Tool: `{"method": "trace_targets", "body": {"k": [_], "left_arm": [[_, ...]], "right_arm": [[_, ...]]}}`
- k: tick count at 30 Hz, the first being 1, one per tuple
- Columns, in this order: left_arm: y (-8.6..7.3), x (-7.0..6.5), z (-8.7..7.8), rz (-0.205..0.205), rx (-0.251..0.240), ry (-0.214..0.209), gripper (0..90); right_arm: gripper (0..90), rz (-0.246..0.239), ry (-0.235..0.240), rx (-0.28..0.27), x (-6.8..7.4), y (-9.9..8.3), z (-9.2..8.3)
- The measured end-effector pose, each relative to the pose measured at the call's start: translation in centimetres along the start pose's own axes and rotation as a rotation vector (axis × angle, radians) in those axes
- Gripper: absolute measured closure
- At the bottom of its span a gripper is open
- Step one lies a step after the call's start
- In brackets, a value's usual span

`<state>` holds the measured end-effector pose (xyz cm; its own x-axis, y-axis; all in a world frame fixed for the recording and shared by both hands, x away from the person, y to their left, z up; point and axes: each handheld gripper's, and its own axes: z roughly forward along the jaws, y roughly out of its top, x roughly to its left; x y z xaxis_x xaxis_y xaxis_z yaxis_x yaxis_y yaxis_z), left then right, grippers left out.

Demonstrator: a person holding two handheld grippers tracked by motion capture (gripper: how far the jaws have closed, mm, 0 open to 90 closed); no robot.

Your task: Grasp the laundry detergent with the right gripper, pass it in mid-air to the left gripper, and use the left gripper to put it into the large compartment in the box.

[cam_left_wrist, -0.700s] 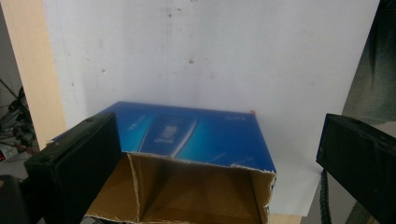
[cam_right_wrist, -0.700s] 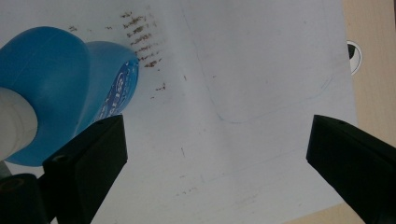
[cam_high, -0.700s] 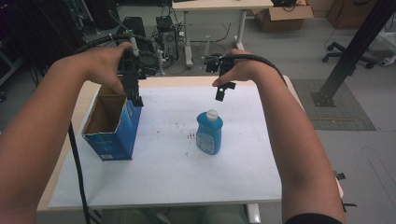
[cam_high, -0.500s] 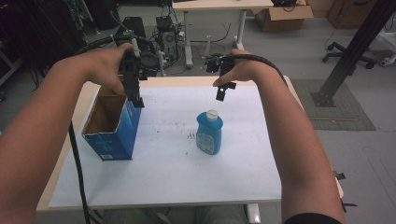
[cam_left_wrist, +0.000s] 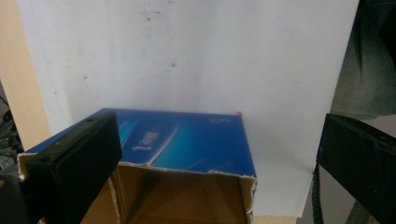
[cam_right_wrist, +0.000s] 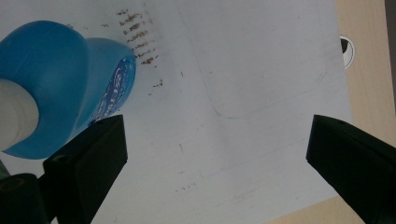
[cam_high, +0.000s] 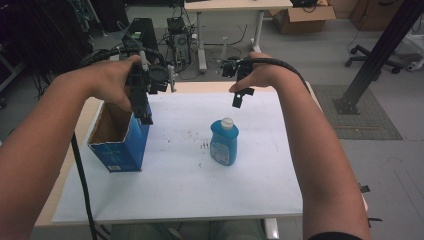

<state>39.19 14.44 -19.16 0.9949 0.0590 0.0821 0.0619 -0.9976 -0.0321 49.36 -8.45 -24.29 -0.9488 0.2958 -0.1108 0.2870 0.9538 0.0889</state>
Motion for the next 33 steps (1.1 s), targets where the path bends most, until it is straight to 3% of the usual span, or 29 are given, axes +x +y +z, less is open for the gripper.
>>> {"method": "trace_targets", "body": {"k": [7,20,33], "left_arm": [[0.3,-1.9,-0.2,0.037,-0.009,-0.005,0.4],[0.0,-4.2,1.3,0.015,0.012,-0.024,0.3],[0.0,-6.6,2.3,0.035,0.018,-0.018,0.3]], "right_arm": [[5.5,0.008,-0.002,-0.009,0.2,-0.5,-0.4],[5.5,0.009,-0.011,-0.034,1.0,-2.1,-0.2],[5.3,0.038,-0.01,-0.081,2.1,-4.7,-0.9]]}}
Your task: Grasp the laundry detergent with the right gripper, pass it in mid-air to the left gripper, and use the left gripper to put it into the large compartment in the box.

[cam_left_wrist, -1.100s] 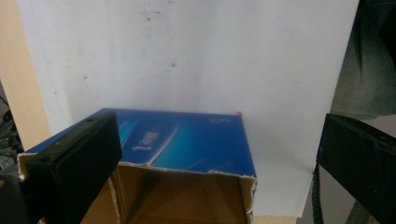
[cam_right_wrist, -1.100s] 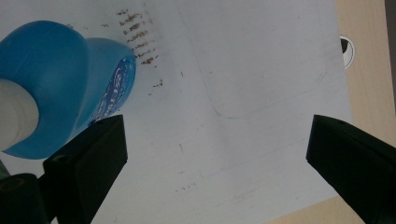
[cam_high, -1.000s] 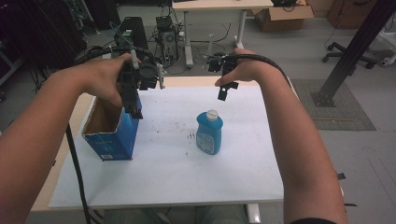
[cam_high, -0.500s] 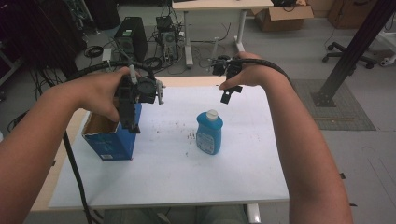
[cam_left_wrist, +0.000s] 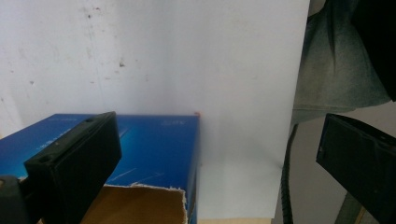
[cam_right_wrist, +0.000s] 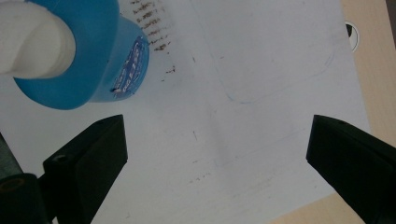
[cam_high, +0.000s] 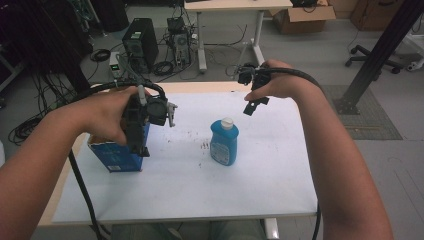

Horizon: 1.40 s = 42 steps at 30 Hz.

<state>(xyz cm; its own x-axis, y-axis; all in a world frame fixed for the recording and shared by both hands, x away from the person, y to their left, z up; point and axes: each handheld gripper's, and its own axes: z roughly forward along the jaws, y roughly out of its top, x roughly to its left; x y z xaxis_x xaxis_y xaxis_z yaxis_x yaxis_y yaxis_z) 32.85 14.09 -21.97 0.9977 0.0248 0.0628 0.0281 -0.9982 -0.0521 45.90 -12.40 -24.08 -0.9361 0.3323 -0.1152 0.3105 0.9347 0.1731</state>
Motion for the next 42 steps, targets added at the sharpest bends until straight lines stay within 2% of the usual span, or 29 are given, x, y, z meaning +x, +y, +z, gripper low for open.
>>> {"method": "trace_targets", "body": {"k": [7,16,20,25,27,30,42], "left_arm": [[0.0,-0.5,0.1,0.007,0.003,0.001,0.3],[-0.1,-1.0,0.3,0.011,-0.002,-0.003,0.2],[-0.2,-1.1,0.3,0.008,-0.002,-0.004,0.2],[-0.2,-1.2,0.5,0.003,0.007,0.004,0.2],[-0.2,-1.3,0.5,0.014,0.008,0.002,0.3],[-0.3,-1.2,0.5,0.017,0.007,0.003,0.3],[-0.5,-1.4,0.6,0.019,0.006,0.008,0.2]], "right_arm": [[5.4,-0.007,-0.002,0.005,0.6,-1.1,0.1],[4.9,-0.031,-0.017,-0.03,1.7,-2.7,0.6],[4.7,-0.033,-0.015,-0.072,2.2,-3.4,0.8],[4.7,-0.036,-0.013,-0.087,2.9,-4.2,1.2],[4.6,-0.042,0.001,-0.123,3.4,-4.7,1.3],[4.6,-0.048,0.008,-0.136,3.8,-5.1,1.7],[4.5,-0.022,0.03,-0.17,4.8,-6.8,3.4]]}}
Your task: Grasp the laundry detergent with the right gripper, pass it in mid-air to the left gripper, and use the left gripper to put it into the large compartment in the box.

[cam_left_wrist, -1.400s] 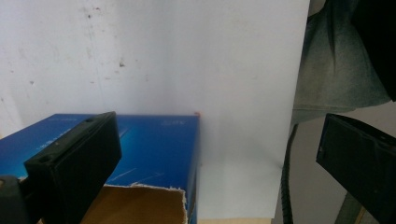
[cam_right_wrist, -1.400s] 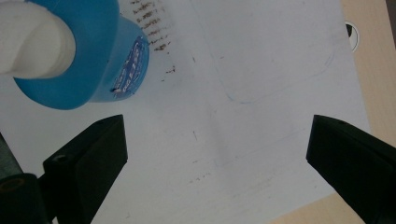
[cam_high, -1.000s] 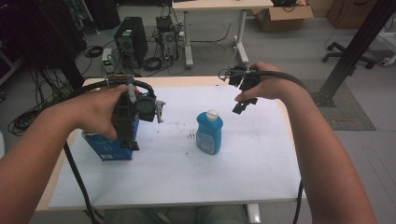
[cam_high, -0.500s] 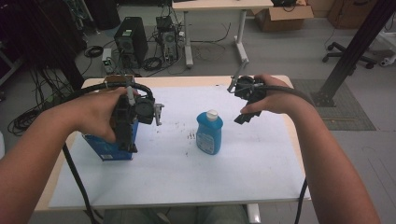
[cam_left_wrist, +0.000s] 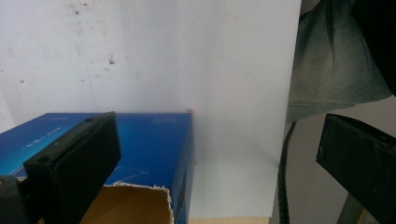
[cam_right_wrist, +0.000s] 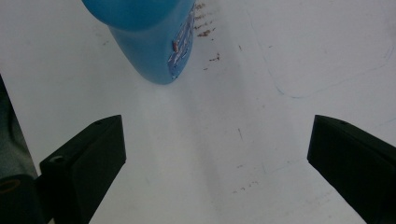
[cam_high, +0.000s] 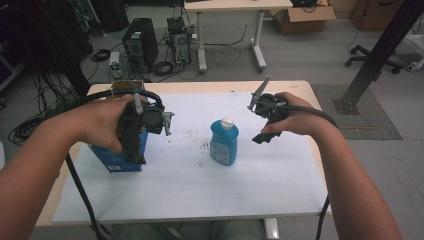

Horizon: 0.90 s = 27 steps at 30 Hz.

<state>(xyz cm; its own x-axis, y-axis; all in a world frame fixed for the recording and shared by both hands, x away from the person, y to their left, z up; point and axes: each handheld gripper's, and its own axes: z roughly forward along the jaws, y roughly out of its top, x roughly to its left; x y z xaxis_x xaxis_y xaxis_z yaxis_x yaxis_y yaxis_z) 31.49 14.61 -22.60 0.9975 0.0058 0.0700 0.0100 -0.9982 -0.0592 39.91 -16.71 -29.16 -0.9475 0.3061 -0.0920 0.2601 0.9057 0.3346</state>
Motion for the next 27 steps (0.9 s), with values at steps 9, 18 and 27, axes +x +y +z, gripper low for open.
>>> {"method": "trace_targets", "body": {"k": [9,18,27], "left_arm": [[0.0,0.0,0.0,-0.002,0.002,0.004,0.2],[-0.1,0.0,0.1,-0.002,0.004,0.007,0.2],[0.1,0.0,0.1,0.002,0.009,0.006,0.2]], "right_arm": [[4.5,0.011,0.015,-0.038,0.8,-1.0,1.2],[4.4,0.017,0.027,-0.069,1.4,-1.7,2.4],[4.4,0.036,0.039,-0.097,1.8,-2.5,3.4]]}}
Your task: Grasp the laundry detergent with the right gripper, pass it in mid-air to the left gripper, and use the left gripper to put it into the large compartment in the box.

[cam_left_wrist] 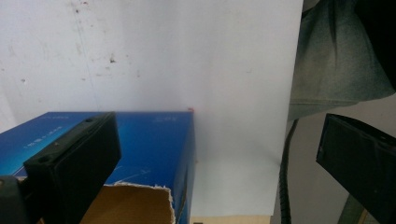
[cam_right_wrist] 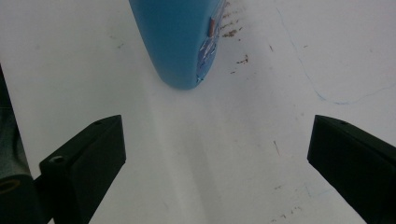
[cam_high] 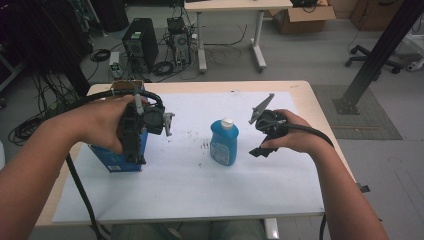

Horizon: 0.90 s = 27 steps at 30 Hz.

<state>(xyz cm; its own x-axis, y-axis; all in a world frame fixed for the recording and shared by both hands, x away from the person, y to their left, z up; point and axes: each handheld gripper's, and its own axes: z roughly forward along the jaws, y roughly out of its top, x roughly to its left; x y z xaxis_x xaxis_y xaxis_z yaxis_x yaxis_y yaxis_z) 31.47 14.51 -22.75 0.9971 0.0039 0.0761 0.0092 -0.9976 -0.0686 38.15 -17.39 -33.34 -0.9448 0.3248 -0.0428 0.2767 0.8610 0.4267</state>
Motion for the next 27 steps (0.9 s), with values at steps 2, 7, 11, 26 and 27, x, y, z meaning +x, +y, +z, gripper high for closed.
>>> {"method": "trace_targets", "body": {"k": [2,7,11,26,27], "left_arm": [[0.0,0.0,0.0,-0.001,-0.001,-0.001,0.2],[0.0,0.0,0.1,-0.003,0.001,-0.003,0.2],[0.0,-0.1,0.2,0.0,0.0,-0.005,0.2],[0.2,-0.3,0.5,0.003,0.009,-0.013,0.3],[0.1,-0.3,0.5,0.003,0.01,-0.013,0.3]], "right_arm": [[4.4,-0.001,0.001,-0.007,0.1,-0.1,0.1],[4.3,-0.002,0.005,-0.029,0.4,-0.4,0.5],[4.2,0.001,0.012,-0.054,0.8,-0.7,1.0],[3.9,0.008,0.008,-0.137,1.2,-0.9,2.6],[3.9,0.01,0.009,-0.142,1.3,-0.9,2.7]]}}
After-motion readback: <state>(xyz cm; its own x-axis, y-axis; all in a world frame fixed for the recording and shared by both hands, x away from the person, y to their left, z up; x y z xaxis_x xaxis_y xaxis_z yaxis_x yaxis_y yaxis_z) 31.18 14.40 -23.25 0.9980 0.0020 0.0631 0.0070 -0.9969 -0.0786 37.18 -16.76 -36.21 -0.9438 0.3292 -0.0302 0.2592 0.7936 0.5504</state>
